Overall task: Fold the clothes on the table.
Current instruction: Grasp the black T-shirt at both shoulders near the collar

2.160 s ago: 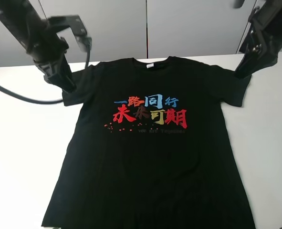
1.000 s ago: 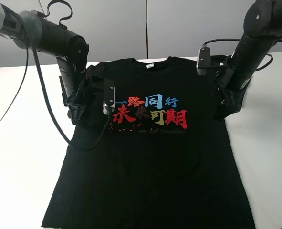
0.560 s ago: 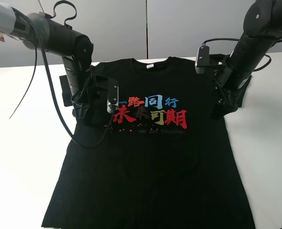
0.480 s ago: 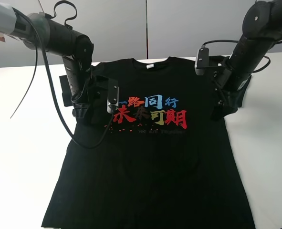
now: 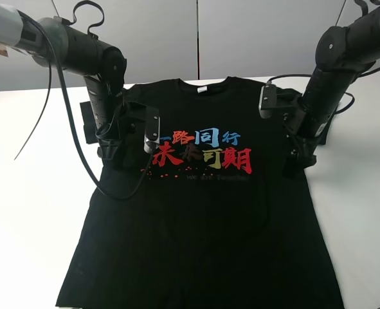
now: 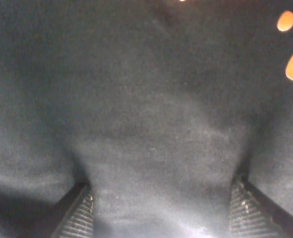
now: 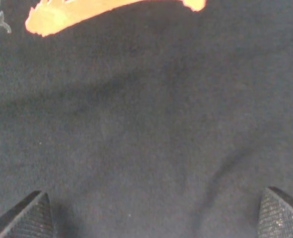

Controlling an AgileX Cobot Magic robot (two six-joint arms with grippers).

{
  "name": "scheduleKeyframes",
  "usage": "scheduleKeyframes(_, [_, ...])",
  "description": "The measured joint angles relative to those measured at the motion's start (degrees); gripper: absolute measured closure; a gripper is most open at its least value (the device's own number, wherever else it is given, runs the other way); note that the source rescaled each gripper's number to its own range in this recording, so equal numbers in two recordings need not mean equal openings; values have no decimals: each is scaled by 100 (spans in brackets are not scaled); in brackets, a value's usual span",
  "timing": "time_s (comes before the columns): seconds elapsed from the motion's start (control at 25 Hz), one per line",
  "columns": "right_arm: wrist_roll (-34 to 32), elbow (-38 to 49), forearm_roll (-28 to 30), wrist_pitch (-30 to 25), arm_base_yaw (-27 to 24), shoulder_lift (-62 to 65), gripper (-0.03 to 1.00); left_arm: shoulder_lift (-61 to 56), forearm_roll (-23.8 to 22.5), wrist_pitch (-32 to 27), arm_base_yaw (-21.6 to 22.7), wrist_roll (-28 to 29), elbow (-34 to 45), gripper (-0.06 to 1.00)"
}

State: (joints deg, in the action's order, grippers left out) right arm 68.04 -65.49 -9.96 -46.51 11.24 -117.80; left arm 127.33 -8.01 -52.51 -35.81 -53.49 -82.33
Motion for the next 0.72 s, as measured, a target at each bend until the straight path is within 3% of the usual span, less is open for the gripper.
scheduleKeyframes(0.32, [-7,37,0,246,0,-115,-1,13,12,0,0,0,0,-3])
scheduleKeyframes(0.72, [-476,716,297,1195,50,34,9,26,12,22,0,0,0,-3])
